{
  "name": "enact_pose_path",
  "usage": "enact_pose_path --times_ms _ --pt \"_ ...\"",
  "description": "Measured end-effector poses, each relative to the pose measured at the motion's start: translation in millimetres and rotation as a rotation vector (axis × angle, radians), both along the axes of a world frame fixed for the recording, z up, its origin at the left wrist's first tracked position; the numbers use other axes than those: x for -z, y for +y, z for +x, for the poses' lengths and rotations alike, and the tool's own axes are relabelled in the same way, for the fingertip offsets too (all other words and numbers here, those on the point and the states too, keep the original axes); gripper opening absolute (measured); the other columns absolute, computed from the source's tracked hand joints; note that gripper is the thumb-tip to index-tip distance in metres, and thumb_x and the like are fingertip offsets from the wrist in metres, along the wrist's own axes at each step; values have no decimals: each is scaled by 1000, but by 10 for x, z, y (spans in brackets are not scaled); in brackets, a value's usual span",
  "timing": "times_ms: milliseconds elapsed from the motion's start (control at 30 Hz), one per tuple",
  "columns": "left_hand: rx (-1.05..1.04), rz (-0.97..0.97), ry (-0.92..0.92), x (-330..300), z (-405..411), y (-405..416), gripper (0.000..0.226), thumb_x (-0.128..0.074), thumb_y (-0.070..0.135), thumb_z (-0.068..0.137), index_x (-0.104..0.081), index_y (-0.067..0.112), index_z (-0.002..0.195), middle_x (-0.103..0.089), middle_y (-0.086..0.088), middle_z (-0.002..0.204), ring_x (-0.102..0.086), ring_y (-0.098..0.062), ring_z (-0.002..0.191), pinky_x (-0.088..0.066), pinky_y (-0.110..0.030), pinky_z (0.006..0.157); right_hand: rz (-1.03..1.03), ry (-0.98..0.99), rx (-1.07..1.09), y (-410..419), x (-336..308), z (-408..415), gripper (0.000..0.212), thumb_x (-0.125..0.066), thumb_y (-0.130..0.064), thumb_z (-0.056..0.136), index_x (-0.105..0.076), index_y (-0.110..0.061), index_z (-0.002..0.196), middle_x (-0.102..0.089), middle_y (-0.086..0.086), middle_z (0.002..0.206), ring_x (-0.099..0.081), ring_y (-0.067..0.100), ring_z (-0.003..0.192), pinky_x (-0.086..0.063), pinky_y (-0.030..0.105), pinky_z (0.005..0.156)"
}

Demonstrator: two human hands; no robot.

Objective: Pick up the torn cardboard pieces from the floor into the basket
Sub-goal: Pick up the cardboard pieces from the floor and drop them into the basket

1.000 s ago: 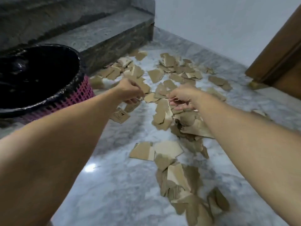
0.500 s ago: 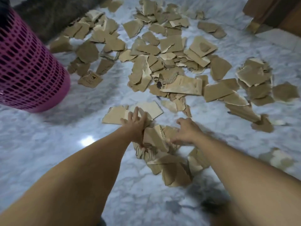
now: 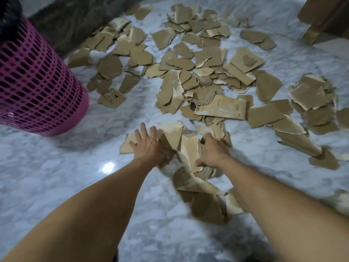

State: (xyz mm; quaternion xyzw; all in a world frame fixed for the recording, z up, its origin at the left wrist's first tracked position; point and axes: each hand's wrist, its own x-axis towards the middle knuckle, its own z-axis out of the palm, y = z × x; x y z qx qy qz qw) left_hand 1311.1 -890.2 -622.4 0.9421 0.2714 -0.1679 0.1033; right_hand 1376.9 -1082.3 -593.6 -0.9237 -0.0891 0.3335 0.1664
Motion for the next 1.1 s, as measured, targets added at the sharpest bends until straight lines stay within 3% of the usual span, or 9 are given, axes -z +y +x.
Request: enact_pose_path --times_ms 233,333,467,600,667,767,867,1000,1100 --pt "-579 -88 89 9 155 235 126 -88 58 42 -17 25 141 3 -13 154 -5 -43 141 -25 -64 108 -70 -156 116 -140 -28 605 68 -87 -27 65 -58 -11 124 -53 13 130 -49 33 122 -48 36 90" --pt "-639 -115 129 85 233 262 128 -88 63 28 -25 23 132 -20 -16 142 -22 -41 134 -33 -56 105 -72 -137 171 -135 16 735 80 -85 -28 68 -45 -14 136 -33 13 142 -32 36 133 -42 41 101" --pt "-640 -100 149 72 305 252 125 -86 66 17 -29 21 120 -31 -12 124 -31 -33 122 -39 -46 98 -44 -73 211 -95 115 747 94 -86 -31 67 -33 -14 144 -31 16 144 -38 36 132 -39 38 104" --pt "-601 -98 124 -65 366 327 117 -91 57 37 -33 10 127 -41 -14 129 -35 -30 127 -33 -39 105 46 -71 275 -61 123 754 94 -89 -25 63 -35 -16 139 -47 14 135 -49 33 123 -46 36 93" --pt "-626 -197 70 -52 335 400 104 -93 46 44 -36 9 123 -48 -10 119 -44 -27 119 -42 -36 101 79 -50 296 -59 93 774 91 -89 -19 64 -33 -14 135 -54 11 127 -54 34 116 -48 35 83" --pt "-688 -470 -27 -41 293 472 70 -94 24 43 -62 8 103 -67 -4 96 -63 -19 89 -58 -31 72 99 -24 265 -75 -5 827 82 -88 -14 64 -34 -12 126 -57 9 117 -58 32 106 -46 32 75" --pt "-600 -551 3 -175 335 502 19 -85 2 64 -69 4 74 -67 -8 76 -59 -18 59 -46 -18 39 88 -27 202 -105 -146 949 65 -89 -16 63 -52 -10 116 -62 5 110 -60 28 102 -49 30 81" --pt "-487 -579 123 -414 471 657 12 -76 0 77 -67 5 84 -65 -12 83 -59 -23 67 -50 -29 60 108 -42 181 -167 -318 1170 49 -86 -12 68 -59 -9 109 -66 9 104 -62 28 97 -50 30 80" --pt "-392 -625 131 -545 620 756 20 -73 2 80 -69 3 100 -67 -12 91 -61 -25 76 -49 -29 61 103 -82 174 -164 -343 1372 50 -83 -10 70 -58 -7 113 -64 11 106 -61 30 100 -51 33 83"
